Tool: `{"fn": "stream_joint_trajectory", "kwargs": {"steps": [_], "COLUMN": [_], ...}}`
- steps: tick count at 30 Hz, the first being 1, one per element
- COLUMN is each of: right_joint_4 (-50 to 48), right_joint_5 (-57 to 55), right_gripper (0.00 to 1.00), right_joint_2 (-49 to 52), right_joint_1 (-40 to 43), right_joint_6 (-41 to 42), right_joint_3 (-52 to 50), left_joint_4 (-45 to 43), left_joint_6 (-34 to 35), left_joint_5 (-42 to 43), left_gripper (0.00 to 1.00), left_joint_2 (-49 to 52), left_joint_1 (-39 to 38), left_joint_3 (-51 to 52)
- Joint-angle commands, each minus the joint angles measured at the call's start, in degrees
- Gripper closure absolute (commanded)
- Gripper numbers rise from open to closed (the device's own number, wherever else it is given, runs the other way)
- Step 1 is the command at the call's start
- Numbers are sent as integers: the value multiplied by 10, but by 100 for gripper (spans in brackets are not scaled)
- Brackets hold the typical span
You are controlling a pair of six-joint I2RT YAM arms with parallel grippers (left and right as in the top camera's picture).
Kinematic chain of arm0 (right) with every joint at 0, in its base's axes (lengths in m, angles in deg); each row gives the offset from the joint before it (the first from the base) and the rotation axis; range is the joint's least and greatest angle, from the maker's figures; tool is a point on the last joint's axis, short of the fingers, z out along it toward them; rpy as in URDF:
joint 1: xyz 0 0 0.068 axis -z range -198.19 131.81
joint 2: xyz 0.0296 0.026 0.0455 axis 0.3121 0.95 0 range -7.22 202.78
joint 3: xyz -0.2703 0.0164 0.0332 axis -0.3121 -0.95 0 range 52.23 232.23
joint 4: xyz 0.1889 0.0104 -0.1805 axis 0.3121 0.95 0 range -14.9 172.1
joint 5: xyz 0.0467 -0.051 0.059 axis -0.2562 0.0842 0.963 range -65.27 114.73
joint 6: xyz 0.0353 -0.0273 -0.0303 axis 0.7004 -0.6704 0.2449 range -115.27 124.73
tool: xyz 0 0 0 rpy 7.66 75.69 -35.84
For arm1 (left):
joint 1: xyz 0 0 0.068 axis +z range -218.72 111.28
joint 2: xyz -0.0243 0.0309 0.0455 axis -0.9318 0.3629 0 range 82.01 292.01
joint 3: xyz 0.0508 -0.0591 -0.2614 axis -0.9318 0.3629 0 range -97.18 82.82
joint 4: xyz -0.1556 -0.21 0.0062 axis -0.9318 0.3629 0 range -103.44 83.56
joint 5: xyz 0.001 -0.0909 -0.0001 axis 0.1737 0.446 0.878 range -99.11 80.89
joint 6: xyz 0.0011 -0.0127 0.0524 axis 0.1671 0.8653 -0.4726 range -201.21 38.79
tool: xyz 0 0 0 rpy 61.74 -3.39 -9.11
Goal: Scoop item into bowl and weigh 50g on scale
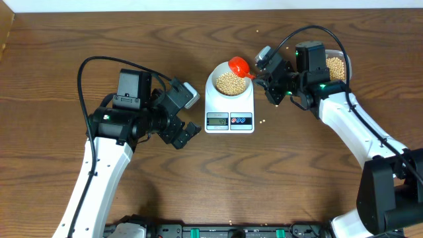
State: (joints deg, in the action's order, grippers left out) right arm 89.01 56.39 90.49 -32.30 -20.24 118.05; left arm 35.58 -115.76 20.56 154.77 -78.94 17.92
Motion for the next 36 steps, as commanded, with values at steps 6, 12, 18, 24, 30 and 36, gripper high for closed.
{"fn": "stream_joint_trajectory", "kwargs": {"steps": [6, 12, 18, 24, 30, 36], "right_joint_4": [0, -5, -5, -4, -4, -9], "right_joint_5": [9, 9, 9, 17, 35, 36], "right_gripper": [99, 99, 99, 99, 99, 99], "right_joint_2": [-14, -14, -14, -14, -14, -18], "right_joint_1": [-6, -6, -6, -5, -4, 17], "right_joint_6": [-8, -8, -8, 12, 58, 74], "right_joint_3": [-3, -3, -3, -3, -3, -2], "left_joint_4": [0, 0, 0, 0, 0, 0], "left_joint_6": [-4, -4, -4, -4, -4, -4], "left_joint_5": [-2, -2, -2, -2, -2, -2], "left_gripper": [2, 2, 2, 2, 2, 2], "left_joint_2": [-5, -5, -5, -5, -5, -5], "left_joint_1": [2, 2, 2, 2, 2, 2], "left_joint_3": [-22, -22, -22, -22, -22, -22]}}
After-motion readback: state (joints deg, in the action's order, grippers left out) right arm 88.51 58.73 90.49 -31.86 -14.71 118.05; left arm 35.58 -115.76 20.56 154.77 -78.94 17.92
